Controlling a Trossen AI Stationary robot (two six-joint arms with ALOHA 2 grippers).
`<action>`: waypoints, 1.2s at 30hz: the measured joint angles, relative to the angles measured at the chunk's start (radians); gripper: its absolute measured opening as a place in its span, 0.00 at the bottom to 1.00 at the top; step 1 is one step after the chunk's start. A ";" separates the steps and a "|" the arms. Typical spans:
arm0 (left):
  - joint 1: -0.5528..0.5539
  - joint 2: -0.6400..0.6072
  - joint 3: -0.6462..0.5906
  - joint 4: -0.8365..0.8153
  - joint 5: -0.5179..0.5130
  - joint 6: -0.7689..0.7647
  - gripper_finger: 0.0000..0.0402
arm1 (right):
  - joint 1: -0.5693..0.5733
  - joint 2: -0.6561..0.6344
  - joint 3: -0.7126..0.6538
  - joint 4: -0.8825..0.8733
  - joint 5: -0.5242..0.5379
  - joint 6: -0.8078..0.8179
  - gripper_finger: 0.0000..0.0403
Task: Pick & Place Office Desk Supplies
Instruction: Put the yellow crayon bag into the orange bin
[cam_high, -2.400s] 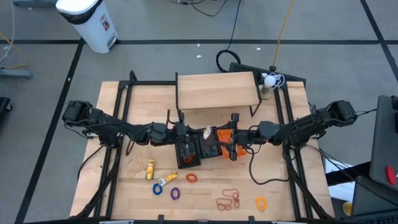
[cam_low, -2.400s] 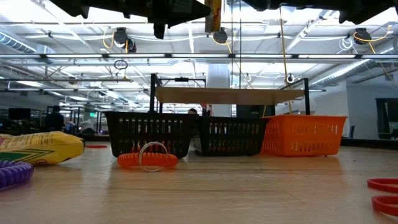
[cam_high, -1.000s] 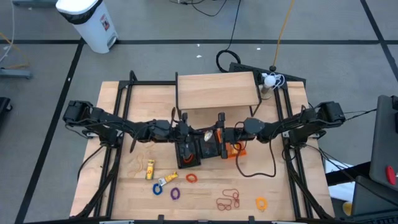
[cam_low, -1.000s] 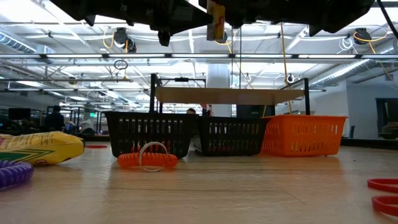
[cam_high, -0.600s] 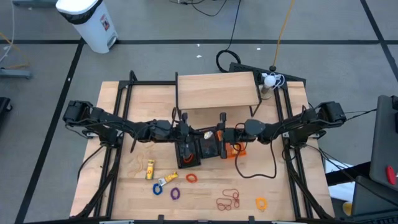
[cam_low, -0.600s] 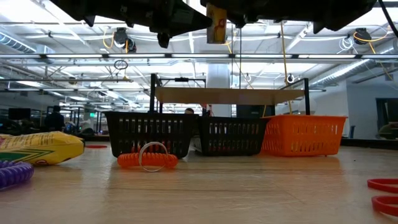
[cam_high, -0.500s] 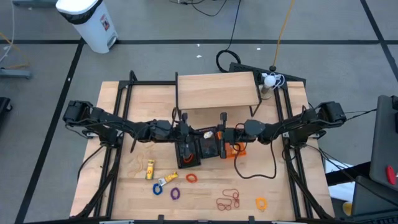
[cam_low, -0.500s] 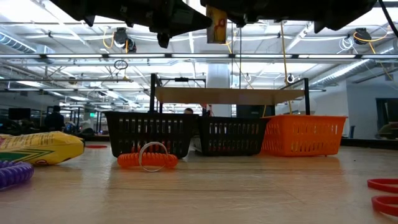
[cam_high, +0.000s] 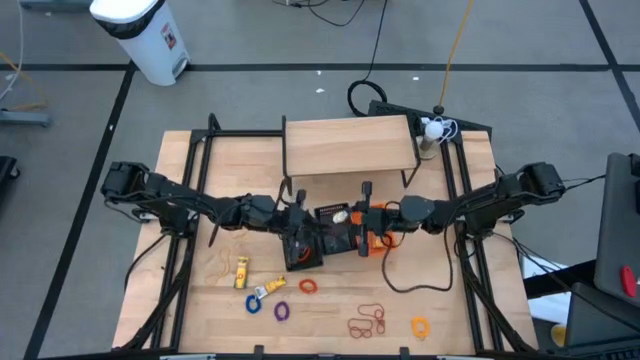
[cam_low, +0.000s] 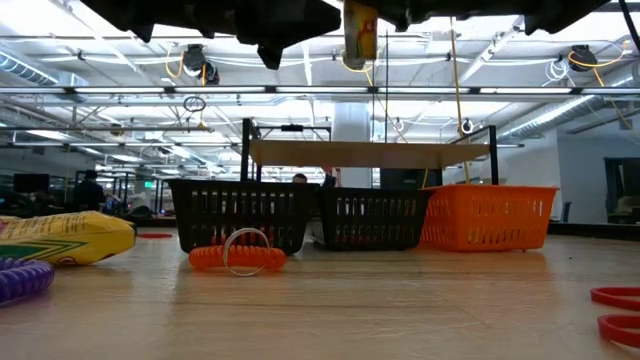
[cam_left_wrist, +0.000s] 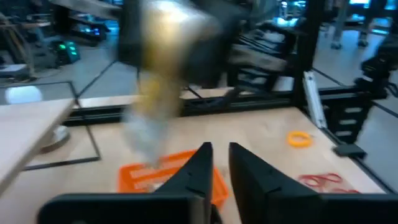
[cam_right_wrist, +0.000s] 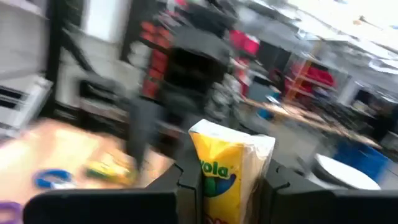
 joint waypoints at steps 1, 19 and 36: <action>-0.001 0.000 0.000 0.000 0.000 0.000 0.19 | 0.001 -0.005 -0.001 -0.014 0.011 -0.005 0.14; 0.002 0.000 -0.001 -0.112 -0.301 0.046 0.47 | 0.008 -0.266 -0.001 -0.533 0.286 0.268 0.14; 0.040 0.000 -0.001 0.095 -0.302 0.134 0.48 | -0.077 -0.236 0.000 -1.064 0.108 1.004 0.14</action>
